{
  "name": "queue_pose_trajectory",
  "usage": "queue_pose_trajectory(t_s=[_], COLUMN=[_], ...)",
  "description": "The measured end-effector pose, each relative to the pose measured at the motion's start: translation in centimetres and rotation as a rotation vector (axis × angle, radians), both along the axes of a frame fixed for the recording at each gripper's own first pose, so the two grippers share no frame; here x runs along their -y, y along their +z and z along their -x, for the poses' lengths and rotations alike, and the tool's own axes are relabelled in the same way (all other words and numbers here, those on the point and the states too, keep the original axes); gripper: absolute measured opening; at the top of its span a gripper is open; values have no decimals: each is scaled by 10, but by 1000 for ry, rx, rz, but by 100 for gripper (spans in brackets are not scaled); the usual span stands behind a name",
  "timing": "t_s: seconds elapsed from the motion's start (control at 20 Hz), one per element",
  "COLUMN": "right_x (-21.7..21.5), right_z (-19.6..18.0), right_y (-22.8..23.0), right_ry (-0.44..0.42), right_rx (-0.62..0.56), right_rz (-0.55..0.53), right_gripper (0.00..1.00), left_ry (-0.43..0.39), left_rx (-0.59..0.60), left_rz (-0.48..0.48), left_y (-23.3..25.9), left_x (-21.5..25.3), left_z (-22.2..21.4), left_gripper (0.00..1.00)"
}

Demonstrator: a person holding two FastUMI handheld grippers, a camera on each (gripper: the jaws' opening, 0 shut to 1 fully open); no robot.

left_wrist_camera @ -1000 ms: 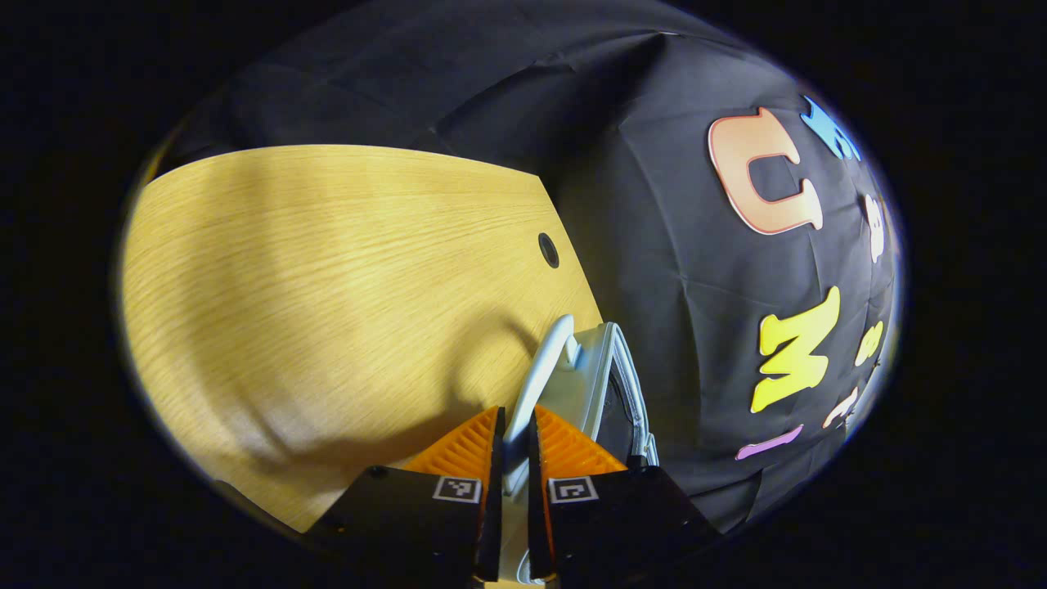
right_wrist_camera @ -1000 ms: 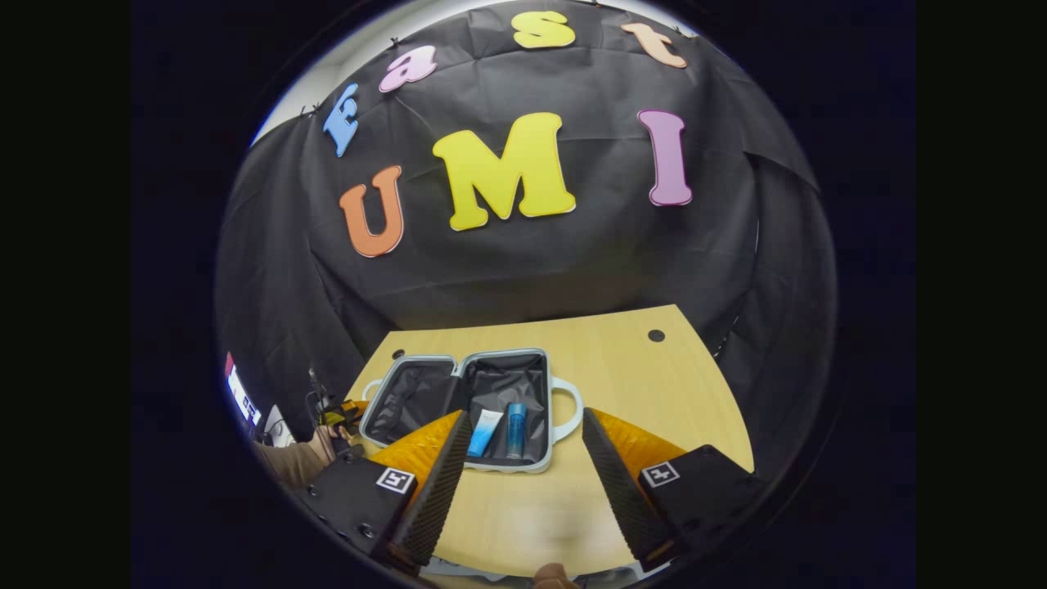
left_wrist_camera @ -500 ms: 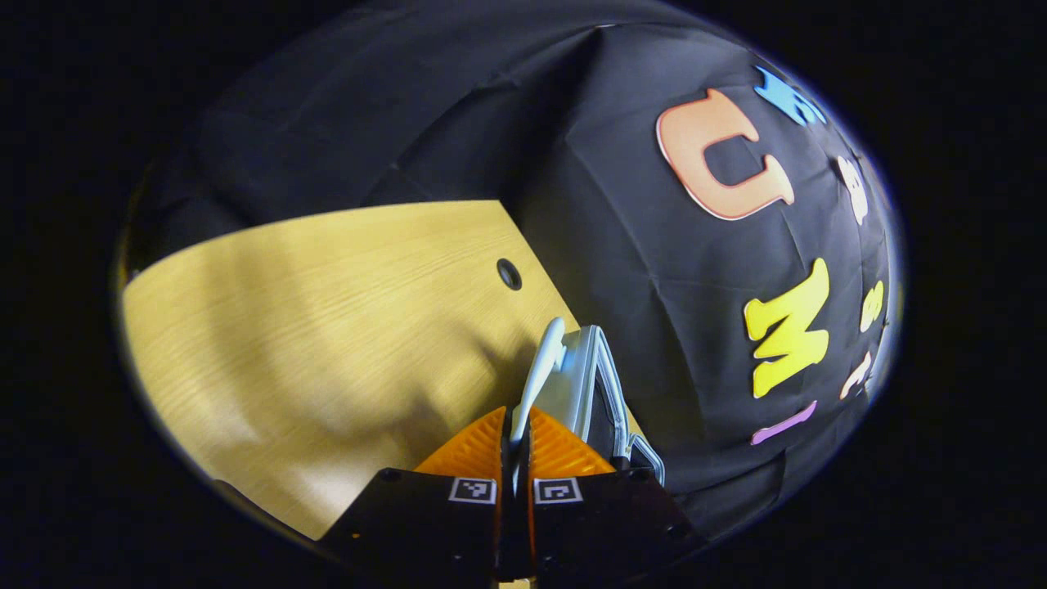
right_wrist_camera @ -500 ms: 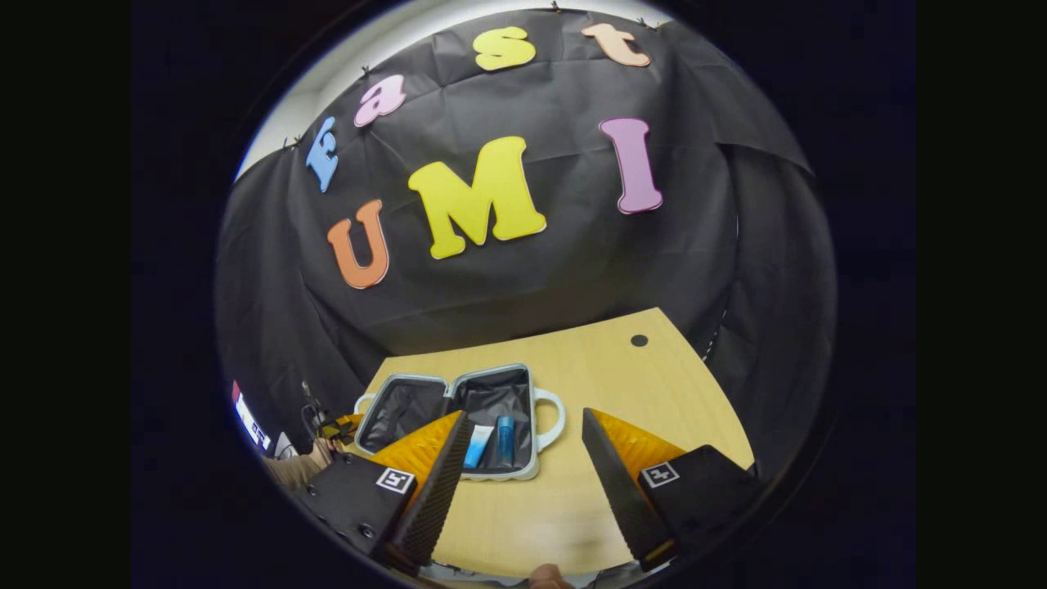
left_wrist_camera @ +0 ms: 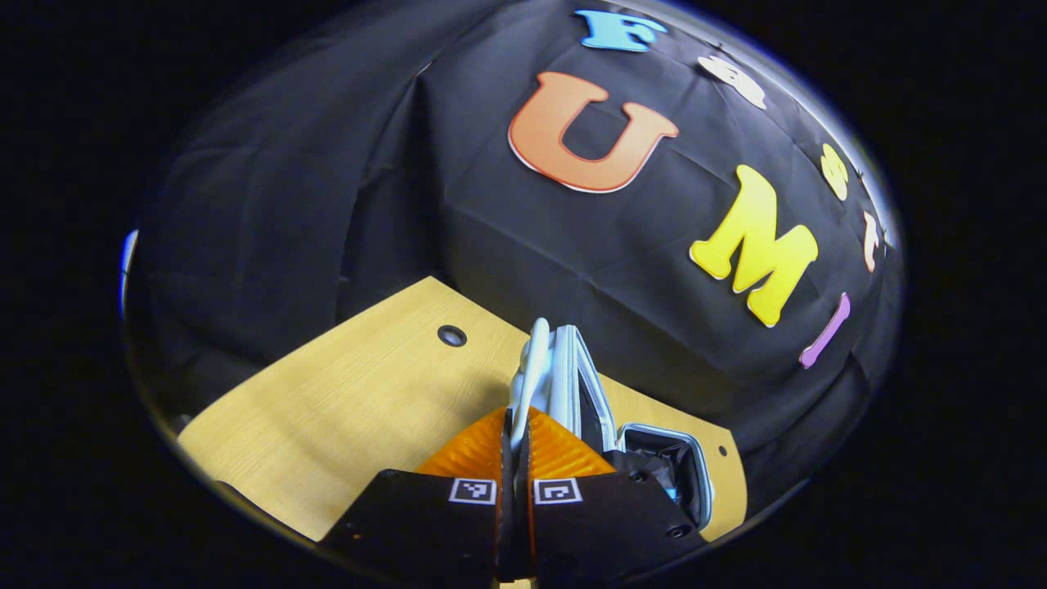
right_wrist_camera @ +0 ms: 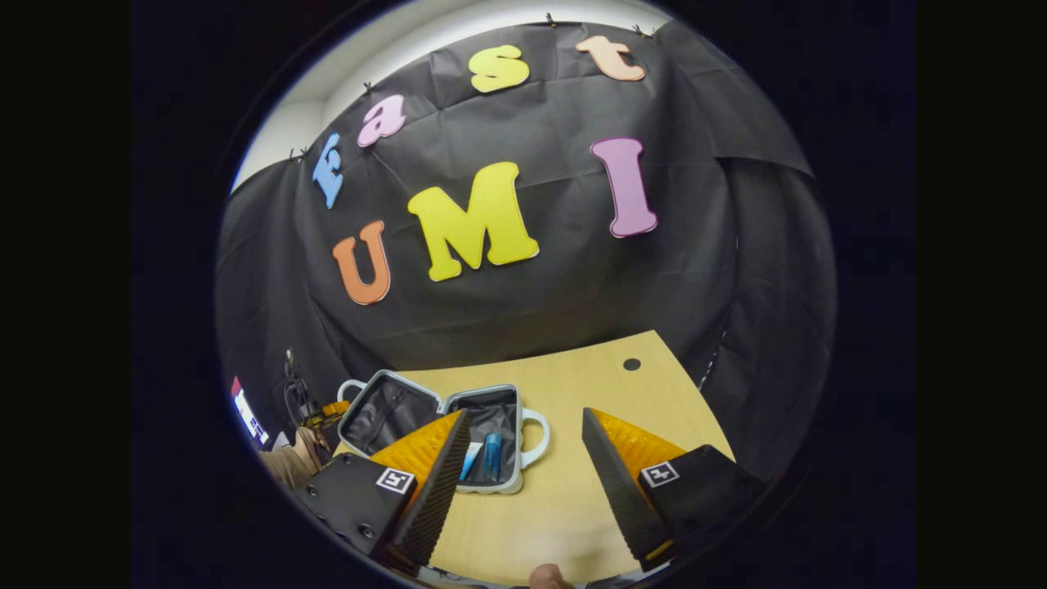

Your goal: First open the suitcase, pack the skin care products into it, and then close the suitcase.

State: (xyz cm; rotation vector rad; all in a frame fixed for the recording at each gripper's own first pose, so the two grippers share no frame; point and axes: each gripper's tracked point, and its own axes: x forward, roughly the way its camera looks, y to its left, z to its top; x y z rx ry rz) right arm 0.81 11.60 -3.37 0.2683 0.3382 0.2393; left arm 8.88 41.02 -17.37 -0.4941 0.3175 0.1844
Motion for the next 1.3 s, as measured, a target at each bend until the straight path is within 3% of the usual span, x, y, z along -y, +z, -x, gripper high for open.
queue_pose_trajectory(t_s=[0.35,0.7,0.75,0.85,1.3], right_x=[30,68,73,82,126], right_z=[2,-1,-1,-1,0], right_y=[-1,-4,-6,-6,0], right_ry=[38,19,17,12,-6], right_rx=[4,-1,-3,-6,44], right_rz=[2,-34,-37,-52,-20], right_gripper=[82,82,78,81,82], left_ry=[14,-64,-77,-102,-200], left_rx=[33,103,111,126,144], left_rz=[-183,-382,-413,-467,-564], left_y=[45,92,96,101,90], left_x=[43,118,131,159,279], left_z=[1,-12,-13,-19,-26], left_gripper=[3,3,3,3,3])
